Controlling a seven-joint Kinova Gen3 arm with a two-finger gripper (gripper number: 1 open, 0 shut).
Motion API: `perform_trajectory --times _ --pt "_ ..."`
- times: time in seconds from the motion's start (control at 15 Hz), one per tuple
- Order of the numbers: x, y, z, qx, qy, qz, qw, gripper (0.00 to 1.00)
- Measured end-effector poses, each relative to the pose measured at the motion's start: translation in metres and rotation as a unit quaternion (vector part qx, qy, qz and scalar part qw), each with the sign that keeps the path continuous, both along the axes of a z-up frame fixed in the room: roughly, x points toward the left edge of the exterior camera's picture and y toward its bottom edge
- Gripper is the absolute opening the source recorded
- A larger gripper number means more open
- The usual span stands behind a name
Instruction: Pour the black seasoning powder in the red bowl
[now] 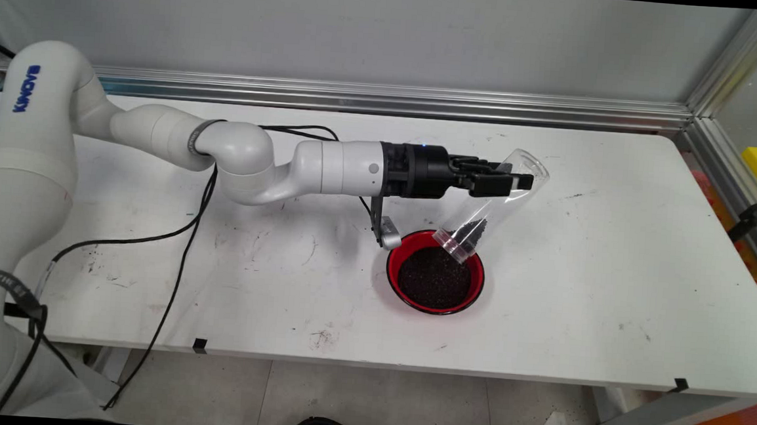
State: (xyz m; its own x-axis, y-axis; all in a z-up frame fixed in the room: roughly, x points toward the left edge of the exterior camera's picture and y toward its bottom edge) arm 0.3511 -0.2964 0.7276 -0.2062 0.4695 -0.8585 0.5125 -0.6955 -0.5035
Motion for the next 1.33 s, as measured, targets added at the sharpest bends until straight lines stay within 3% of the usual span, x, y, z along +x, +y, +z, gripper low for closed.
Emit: perform_trajectory --times 0.4,1.33 --pt "-0.002 0.004 0.005 0.016 0.001 0.007 0.9998 0.00" --pt "0.006 0.015 0.050 0.112 0.014 0.041 0.9927 0.00"
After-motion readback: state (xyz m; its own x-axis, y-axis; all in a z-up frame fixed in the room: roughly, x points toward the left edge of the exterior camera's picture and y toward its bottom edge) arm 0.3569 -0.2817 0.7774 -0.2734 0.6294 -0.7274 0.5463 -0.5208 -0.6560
